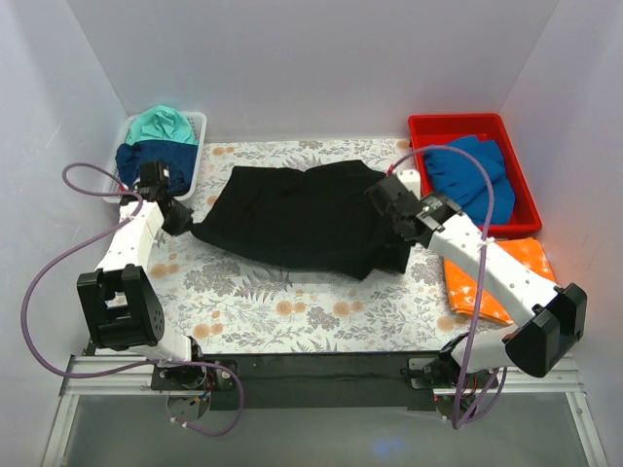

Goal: Fold and stack the t-shirts
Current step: Flatten the tshirt out

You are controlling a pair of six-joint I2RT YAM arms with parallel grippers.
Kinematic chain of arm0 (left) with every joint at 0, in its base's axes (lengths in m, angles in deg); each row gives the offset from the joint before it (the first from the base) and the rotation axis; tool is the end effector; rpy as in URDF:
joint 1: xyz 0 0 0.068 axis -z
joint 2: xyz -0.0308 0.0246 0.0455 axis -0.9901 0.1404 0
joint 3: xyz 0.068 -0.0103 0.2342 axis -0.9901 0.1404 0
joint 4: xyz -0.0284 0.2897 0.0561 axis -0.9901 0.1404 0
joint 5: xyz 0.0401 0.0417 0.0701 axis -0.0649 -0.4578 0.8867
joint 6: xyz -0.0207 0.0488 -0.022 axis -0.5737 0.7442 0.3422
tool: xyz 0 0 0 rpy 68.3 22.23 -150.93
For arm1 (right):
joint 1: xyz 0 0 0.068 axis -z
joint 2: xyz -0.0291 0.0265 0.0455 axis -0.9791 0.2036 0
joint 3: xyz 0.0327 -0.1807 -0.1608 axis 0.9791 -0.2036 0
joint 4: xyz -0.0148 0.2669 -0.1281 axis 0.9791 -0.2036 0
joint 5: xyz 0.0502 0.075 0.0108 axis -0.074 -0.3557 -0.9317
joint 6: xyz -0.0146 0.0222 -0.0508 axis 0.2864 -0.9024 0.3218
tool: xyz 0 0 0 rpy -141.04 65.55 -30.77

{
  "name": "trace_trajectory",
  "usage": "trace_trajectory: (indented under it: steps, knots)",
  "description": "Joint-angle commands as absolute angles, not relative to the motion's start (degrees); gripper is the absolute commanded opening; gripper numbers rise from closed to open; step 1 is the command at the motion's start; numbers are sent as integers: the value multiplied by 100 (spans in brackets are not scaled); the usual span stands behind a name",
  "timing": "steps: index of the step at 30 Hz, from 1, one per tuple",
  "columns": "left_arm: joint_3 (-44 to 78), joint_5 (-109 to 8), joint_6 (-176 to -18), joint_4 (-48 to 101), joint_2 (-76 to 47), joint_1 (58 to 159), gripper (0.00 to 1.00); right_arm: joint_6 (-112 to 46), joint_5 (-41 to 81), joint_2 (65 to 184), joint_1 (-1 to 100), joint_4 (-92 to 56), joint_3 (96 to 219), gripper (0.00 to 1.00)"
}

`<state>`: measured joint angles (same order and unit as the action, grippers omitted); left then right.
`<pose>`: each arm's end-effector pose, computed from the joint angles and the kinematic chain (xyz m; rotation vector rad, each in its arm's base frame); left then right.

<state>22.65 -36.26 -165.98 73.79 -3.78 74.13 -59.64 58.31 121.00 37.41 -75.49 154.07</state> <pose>0.3341 0.0502 0.2049 -1.9160 1.9320 -0.2403 0.2438 0.1834 0.2782 -0.0021 2.4613 -0.1905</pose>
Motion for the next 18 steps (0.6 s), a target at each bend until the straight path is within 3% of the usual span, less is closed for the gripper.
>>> trace_trajectory:
  steps: [1,7,13,18]
  knots:
    - [1472,-3760,-16301,7570,-740,7384,0,-5356,6640,12238,4132,-7702,16713,1]
    - [117,-3874,-16091,7852,-591,7384,0,-4381,7062,12827,4774,-7658,18798,1]
    - [-2202,-4742,-15879,7974,375,7384,0,-3220,7239,13530,4942,-7168,21330,1]
    - [-3241,-5421,-16116,7537,711,7384,0,-2921,7082,13276,4978,-6104,21386,1]
